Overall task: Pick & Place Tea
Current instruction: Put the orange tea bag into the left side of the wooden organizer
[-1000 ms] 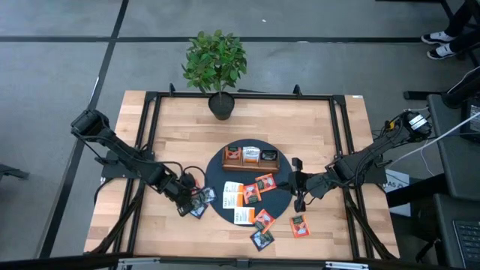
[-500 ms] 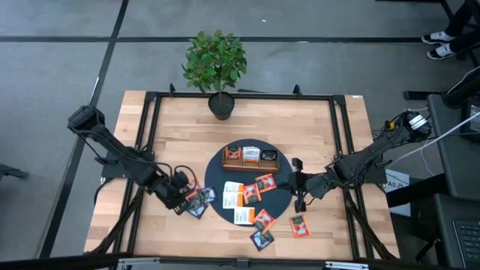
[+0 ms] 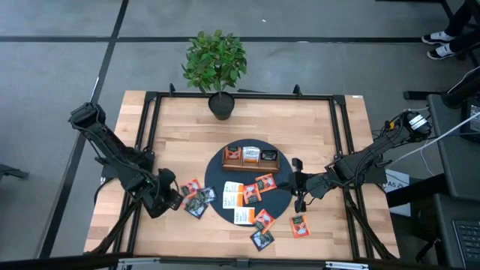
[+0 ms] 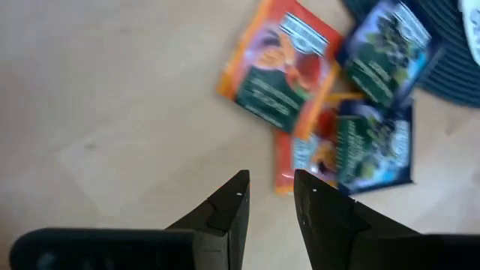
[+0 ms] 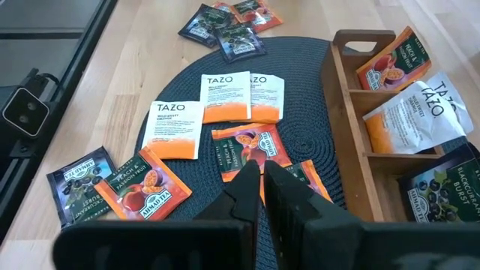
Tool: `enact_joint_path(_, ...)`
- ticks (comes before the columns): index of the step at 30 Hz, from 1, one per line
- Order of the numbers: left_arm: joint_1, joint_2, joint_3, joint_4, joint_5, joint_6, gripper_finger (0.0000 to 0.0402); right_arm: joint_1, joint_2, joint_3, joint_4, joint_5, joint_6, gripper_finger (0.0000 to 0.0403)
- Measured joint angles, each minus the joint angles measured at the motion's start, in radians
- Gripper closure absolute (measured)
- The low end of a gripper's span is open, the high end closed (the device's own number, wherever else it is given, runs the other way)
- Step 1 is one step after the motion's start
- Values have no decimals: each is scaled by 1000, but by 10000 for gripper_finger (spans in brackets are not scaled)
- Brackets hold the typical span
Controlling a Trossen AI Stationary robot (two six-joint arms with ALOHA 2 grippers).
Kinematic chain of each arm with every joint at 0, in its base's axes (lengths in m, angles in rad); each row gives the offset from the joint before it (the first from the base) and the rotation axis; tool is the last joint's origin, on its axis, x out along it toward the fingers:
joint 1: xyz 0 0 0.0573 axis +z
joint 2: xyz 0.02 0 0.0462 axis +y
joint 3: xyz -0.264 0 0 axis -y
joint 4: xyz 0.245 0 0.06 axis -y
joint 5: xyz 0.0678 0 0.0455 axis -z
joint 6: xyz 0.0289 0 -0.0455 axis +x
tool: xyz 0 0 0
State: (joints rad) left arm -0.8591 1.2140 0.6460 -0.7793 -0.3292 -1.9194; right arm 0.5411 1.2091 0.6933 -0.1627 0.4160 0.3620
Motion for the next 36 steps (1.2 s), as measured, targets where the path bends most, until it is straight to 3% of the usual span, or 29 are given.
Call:
enact_joint_path(6, -70, -28, 0, -114, -48, -107, 293, 0, 0, 0, 0, -3, 0, 377)
enact_joint_path(13, -153, -130, -2, -192, -191, -200, 285, 5, 0, 0, 0, -27, 1, 377)
enact_joint_path(18, -174, -190, -85, -149, -237, -250, 285, 8, 0, 0, 1, -27, 1, 377)
enact_joint_path(24, -166, -225, -212, 66, -247, -250, 285, 8, 0, 0, 1, -27, 26, 377)
enact_joint_path(36, -166, -225, -231, 133, -309, -225, 279, 7, 0, 0, 1, -26, 22, 377)
